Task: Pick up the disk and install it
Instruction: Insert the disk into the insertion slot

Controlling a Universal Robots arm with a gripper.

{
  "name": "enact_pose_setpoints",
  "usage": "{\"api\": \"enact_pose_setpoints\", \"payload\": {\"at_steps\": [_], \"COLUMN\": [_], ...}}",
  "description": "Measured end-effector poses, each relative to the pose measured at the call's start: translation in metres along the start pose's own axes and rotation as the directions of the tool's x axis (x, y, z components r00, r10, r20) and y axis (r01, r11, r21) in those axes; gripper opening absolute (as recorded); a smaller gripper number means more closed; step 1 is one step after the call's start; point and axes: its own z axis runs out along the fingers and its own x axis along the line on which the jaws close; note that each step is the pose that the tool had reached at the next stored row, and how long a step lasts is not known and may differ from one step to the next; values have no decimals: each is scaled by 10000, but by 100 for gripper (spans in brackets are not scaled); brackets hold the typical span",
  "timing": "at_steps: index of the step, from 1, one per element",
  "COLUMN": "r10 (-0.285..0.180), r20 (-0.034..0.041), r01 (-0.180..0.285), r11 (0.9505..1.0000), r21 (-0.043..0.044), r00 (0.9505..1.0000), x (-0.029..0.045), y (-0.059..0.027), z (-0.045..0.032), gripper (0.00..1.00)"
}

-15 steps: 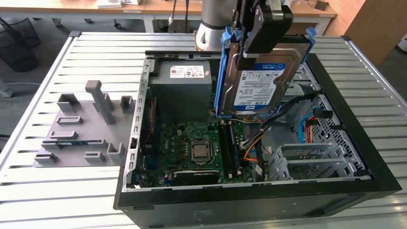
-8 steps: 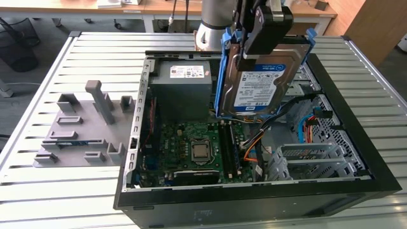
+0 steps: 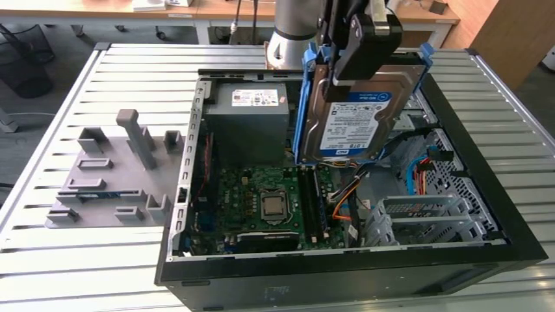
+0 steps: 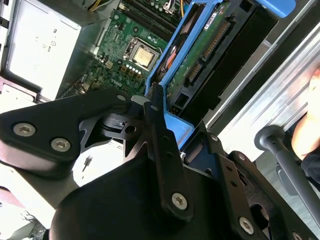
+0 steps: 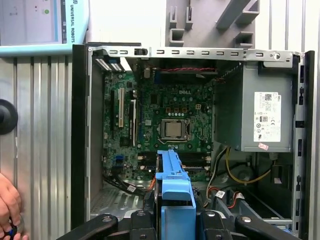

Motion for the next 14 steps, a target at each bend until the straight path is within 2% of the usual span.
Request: {"api": "enact_pose_setpoints", "payload": {"at_steps": [8, 14], "r10": [-1, -1], "r20": [-1, 0], "r01": [1, 1], "r11": [10000, 10000], "r21": [63, 91], "r00": [10000, 10000], "x": [165, 182], "y": [-1, -23], "z": [4, 28], "gripper": [36, 36]}}
